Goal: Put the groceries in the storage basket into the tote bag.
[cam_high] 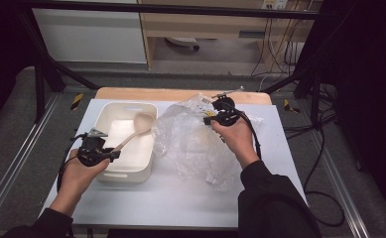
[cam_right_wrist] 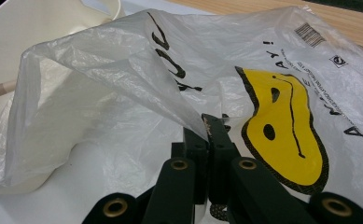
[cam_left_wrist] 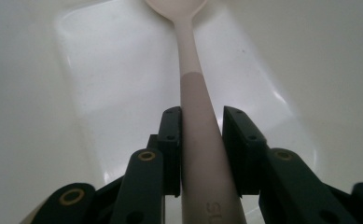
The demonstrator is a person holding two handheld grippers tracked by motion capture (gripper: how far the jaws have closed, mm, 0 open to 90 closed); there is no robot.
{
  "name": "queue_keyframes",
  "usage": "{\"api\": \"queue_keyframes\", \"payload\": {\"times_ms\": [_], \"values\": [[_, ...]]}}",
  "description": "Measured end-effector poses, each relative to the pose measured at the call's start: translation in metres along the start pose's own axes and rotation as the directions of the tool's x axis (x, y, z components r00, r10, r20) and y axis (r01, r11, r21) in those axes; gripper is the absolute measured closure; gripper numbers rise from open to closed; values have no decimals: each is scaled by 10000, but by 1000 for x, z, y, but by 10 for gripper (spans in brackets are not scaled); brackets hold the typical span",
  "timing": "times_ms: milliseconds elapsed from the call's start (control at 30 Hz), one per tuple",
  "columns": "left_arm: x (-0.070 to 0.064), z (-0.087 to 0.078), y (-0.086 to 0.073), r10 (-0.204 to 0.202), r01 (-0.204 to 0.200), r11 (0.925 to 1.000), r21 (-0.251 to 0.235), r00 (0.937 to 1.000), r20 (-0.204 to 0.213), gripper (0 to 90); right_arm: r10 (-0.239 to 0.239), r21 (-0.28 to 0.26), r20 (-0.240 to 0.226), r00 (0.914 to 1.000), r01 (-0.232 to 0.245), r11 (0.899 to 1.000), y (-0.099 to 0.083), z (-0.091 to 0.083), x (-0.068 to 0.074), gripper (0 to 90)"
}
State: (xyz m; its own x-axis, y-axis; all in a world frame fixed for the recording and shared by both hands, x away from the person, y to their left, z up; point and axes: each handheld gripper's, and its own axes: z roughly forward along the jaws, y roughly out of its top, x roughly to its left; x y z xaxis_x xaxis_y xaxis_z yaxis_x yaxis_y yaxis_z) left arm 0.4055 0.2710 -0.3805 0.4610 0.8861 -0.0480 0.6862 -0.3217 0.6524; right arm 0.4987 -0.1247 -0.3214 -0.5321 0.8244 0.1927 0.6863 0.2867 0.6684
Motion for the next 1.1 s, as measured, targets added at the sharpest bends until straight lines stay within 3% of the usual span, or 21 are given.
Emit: {"api": "queue_keyframes", "payload": {"times_ms": [467, 767, 1100], "values": [[0, -12, -2, 64, -70, 9984, -563, 9999, -106, 695, -5, 11, 3, 10000, 5, 10000, 0, 0, -1, 900], [5, -44, -5, 328, -333, 9884, -1481, 9994, -57, 695, -27, 7, 12, 10000, 27, 10000, 1, -3, -1, 900], [-4, -76, -8, 862, -784, 9759, -2038, 9958, 295, 695, -45, 44, 8, 10000, 45, 10000, 3, -4, 0, 900]]}}
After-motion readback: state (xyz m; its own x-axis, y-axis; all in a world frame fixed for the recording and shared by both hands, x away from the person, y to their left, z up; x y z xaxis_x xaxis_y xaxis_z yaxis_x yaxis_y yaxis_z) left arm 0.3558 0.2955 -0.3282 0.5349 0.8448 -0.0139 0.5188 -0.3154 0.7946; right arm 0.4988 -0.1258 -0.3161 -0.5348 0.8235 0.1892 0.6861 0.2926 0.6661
